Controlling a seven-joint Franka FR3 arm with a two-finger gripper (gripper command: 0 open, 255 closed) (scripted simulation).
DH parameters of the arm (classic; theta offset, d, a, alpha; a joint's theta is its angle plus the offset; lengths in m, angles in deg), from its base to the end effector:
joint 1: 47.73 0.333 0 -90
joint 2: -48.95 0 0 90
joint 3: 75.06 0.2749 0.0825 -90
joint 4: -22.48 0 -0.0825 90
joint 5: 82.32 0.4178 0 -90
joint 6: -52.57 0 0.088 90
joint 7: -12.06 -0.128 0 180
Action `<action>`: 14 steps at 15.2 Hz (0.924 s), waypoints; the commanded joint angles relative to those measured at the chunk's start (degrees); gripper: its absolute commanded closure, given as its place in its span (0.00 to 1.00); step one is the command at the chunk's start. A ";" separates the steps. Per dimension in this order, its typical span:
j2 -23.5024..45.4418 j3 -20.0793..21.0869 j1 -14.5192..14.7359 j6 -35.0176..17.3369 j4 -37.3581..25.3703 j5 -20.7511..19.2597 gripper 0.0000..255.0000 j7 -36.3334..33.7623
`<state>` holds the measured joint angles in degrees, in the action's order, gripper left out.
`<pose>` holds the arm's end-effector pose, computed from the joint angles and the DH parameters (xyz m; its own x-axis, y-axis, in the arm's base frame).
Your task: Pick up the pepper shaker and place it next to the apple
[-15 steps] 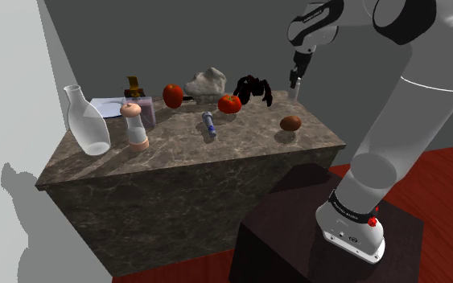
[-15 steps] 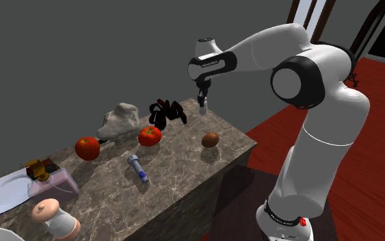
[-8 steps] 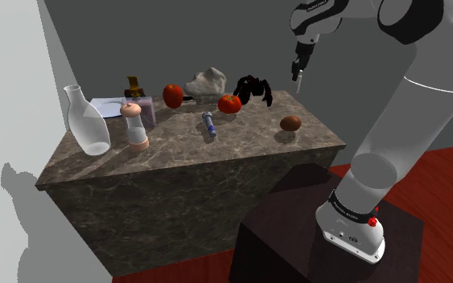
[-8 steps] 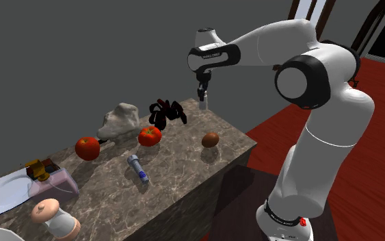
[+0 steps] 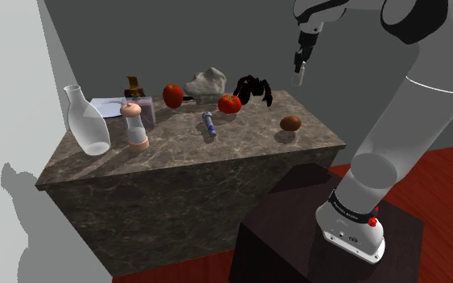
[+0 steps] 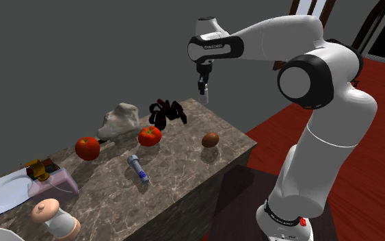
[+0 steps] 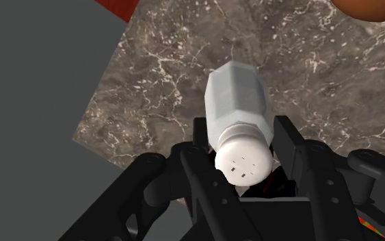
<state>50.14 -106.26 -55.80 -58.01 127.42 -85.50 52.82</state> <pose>0.4698 -0.3888 0.4505 0.9988 0.0449 0.0186 0.0428 -0.9940 0.1007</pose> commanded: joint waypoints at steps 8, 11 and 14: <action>-0.98 1.43 1.52 5.16 -4.12 -0.68 1.00 -2.80; -1.66 3.54 3.59 5.41 -3.47 -1.33 1.00 -7.12; -1.75 5.60 5.59 5.77 -3.43 -1.64 1.00 -11.23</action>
<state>47.86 -101.29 -50.82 -52.46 124.62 -87.31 42.90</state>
